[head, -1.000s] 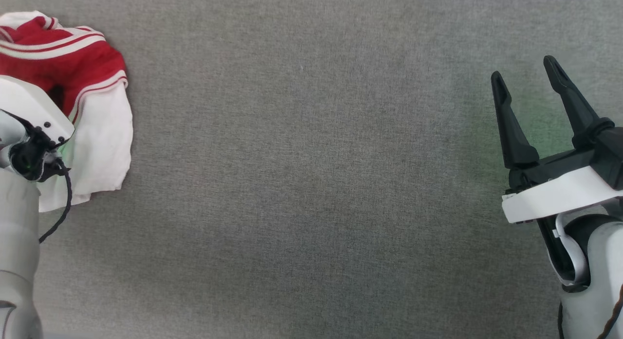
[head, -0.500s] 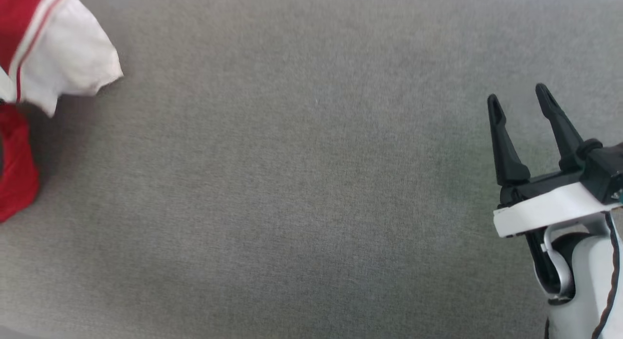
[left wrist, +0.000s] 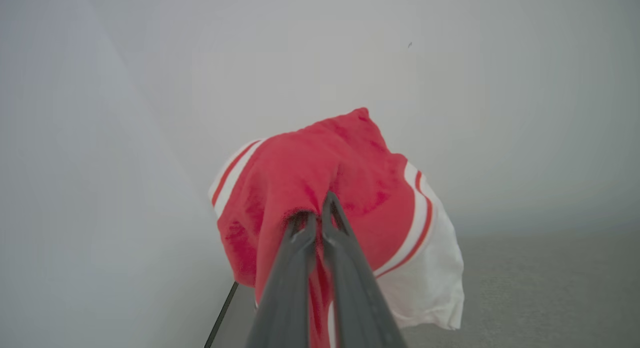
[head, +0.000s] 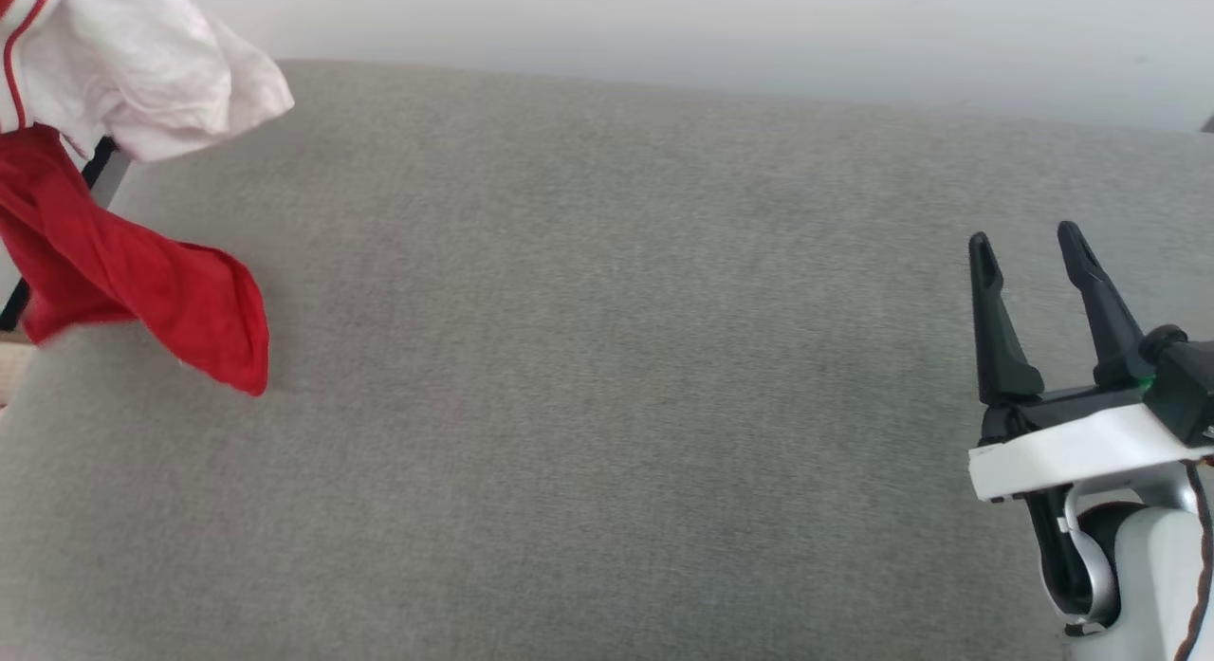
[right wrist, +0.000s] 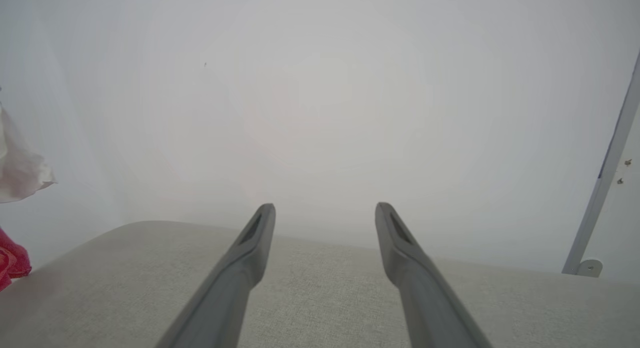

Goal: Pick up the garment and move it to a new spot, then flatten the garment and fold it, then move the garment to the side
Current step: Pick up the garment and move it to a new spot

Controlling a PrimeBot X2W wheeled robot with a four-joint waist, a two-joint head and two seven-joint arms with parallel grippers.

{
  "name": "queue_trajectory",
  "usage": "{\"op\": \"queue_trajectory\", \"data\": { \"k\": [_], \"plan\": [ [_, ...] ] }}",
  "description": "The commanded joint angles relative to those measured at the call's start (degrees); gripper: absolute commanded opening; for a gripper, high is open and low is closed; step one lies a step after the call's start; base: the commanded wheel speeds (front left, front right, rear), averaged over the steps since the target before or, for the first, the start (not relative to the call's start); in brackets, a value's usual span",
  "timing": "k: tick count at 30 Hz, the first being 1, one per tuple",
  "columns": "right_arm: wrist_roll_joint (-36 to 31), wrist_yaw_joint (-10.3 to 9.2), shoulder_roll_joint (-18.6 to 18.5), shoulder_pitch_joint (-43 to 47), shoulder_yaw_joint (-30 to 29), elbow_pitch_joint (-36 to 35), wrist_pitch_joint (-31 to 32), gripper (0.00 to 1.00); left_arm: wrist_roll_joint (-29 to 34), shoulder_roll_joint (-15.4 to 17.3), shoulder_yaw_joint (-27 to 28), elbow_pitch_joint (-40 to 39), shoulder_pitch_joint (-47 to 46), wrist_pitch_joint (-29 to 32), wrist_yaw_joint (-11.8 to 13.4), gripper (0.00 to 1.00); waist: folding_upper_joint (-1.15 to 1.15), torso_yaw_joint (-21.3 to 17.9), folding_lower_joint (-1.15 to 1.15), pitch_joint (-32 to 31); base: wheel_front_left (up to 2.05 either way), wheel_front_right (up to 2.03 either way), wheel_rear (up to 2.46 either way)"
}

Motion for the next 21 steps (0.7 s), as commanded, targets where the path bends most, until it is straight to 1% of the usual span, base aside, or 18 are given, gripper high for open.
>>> {"op": "queue_trajectory", "data": {
  "k": [1,6,7,11,16,21],
  "plan": [
    [0.17,-0.03,0.29,0.77,-0.56,-0.15,-0.55,1.00,-0.69,0.51,0.09,-3.61,1.93,1.85,0.85,0.00,0.00,-1.54,0.00,-1.04,0.00,0.00,0.00],
    [0.24,-0.03,1.07,1.59,-2.11,-0.76,-0.95,1.00,-2.61,2.05,0.11,-16.12,6.09,7.68,2.87,0.00,0.00,-4.89,0.00,-1.57,0.00,0.00,0.00],
    [0.24,-0.03,1.07,1.59,-2.11,-0.76,-0.95,1.00,-2.61,2.05,0.11,-16.12,6.09,7.68,2.87,0.00,0.00,-4.89,0.00,-1.57,0.00,0.00,0.00],
    [0.36,-0.03,1.38,1.92,-3.00,-0.65,-1.33,1.00,-3.19,2.36,-0.94,-26.02,8.52,12.44,4.68,0.00,0.00,-8.55,0.00,-1.79,0.00,0.00,0.00],
    [0.74,-0.03,1.82,2.36,-3.98,-0.69,-2.09,1.00,-4.05,1.50,-3.42,-37.54,9.55,18.28,6.54,0.00,0.00,-13.96,0.00,-1.62,0.00,0.00,0.00],
    [1.49,-0.03,2.21,2.53,-4.61,0.13,-3.02,1.00,-4.14,0.21,-7.13,-45.76,9.90,24.23,8.04,0.00,0.00,-19.30,0.00,-0.66,0.00,0.00,0.00]
  ]
}}
